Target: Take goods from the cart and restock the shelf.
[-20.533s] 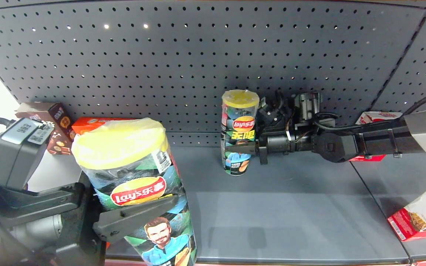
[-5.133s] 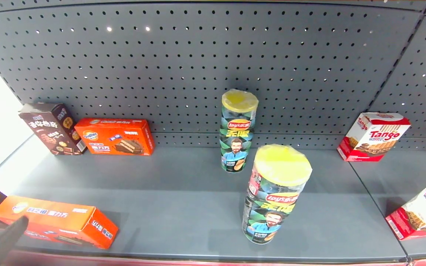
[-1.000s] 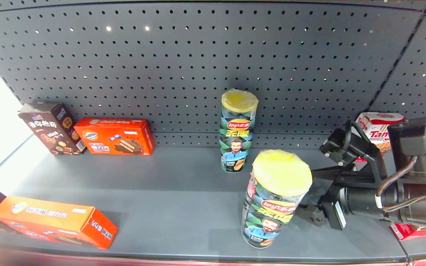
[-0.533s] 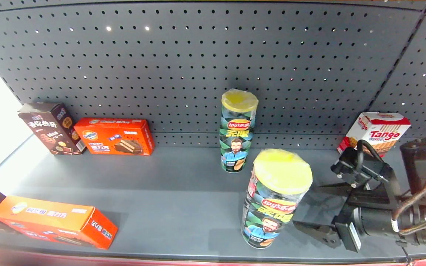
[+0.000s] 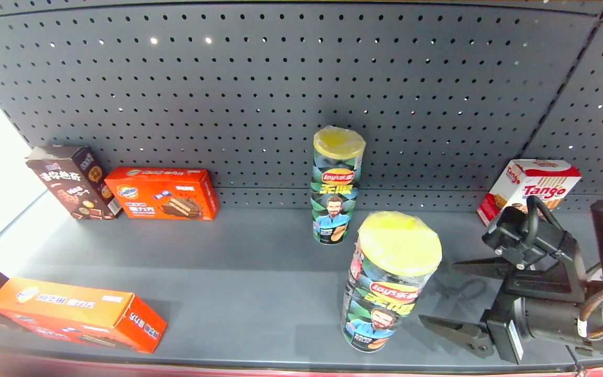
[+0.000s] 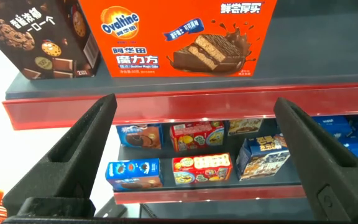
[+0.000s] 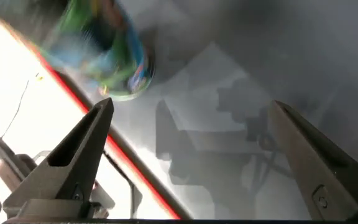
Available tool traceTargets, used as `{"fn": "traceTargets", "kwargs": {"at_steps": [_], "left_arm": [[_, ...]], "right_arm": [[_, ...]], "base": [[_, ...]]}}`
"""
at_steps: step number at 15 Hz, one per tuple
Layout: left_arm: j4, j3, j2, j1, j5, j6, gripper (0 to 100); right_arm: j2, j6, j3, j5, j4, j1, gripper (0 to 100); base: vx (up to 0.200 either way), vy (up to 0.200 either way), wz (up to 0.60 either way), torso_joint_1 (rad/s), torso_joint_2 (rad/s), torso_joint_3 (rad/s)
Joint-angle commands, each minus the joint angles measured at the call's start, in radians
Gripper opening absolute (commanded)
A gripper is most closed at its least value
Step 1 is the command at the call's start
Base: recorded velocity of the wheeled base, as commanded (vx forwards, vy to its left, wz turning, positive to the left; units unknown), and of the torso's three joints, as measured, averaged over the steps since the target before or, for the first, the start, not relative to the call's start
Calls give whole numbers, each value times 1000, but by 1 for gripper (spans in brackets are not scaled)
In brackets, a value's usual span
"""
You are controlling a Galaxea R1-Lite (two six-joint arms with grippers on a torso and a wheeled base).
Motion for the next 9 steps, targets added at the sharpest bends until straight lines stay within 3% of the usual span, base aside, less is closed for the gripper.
{"fn": "traceTargets", "kwargs": {"at_steps": [1,9], "left_arm": [[0,0,3,0,0,-1,100],[0,0,1,0,2,-1,100]], "right_arm": [[45,0,-36,-1,-1,1,100],[129,0,-115,-3,-1,3,100]], "base": [[0,0,0,0,0,0],[0,0,0,0,0,0]]}}
